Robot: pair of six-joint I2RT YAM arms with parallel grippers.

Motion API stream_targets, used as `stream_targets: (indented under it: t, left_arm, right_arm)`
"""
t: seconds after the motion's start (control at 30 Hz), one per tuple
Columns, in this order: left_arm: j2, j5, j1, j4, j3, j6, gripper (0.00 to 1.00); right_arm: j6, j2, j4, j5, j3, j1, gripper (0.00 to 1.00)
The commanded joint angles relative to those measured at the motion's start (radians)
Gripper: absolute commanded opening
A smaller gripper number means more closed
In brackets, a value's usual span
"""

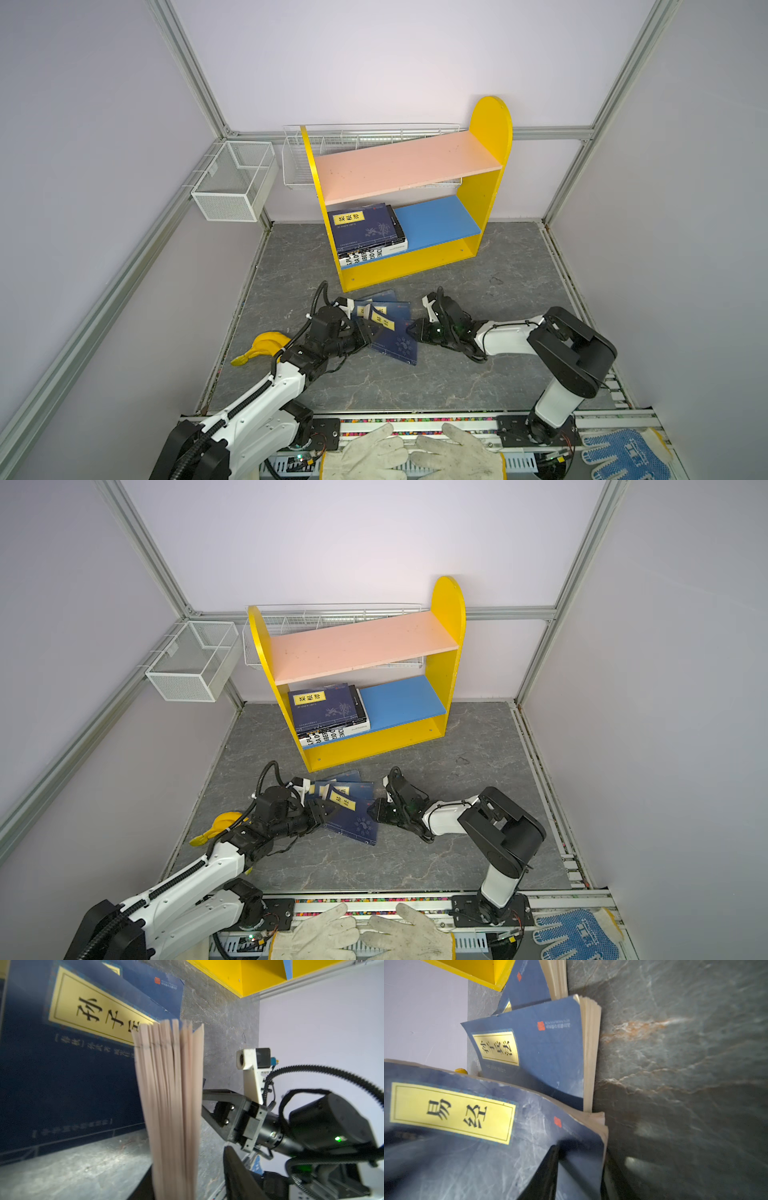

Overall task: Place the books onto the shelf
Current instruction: 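Grasp the top blue book edges with both grippers and tilt it up, then lift the blue book upright with both grippers toward the blue shelf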

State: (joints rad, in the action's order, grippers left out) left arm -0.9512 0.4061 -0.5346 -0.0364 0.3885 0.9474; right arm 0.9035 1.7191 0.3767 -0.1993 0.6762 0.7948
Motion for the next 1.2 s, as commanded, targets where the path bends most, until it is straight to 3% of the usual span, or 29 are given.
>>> stream_targets:
  t: [0.0, 0.23, 0.33, 0.47, 0.63, 0.7, 0.93, 1.17]
  left_arm:
    - [-0.023, -0.006, -0.005, -0.069, 0.053, -0.058, 0.25]
    - [-0.072, 0.013, -0.005, -0.111, 0.103, -0.096, 0.02]
    - [-0.068, 0.020, -0.005, -0.138, 0.143, -0.119, 0.00]
    - [-0.047, 0.041, -0.005, -0.190, 0.241, -0.162, 0.00]
    - [-0.009, 0.041, -0.004, -0.193, 0.377, -0.200, 0.00]
    - [-0.003, 0.029, -0.002, -0.190, 0.447, -0.222, 0.00]
    - [-0.056, 0.032, 0.020, -0.092, 0.673, -0.259, 0.00]
    - [-0.123, 0.169, 0.092, 0.137, 0.717, -0.128, 0.00]
  right_arm:
    - [-0.022, 0.009, -0.059, -0.007, 0.014, 0.004, 0.35]
    - [-0.073, -0.084, -0.144, 0.005, 0.049, -0.024, 0.40]
    - [-0.089, -0.147, -0.171, -0.004, 0.062, -0.046, 0.46]
    - [-0.127, -0.264, -0.238, -0.015, 0.095, -0.095, 0.79]
    - [-0.186, -0.427, -0.324, -0.085, 0.153, -0.182, 0.97]
    - [-0.208, -0.478, -0.369, -0.125, 0.190, -0.215, 0.89]
    - [-0.207, -0.532, -0.310, -0.350, 0.251, -0.244, 0.89]
    - [-0.111, -0.549, -0.109, -0.439, 0.209, -0.244, 0.91]
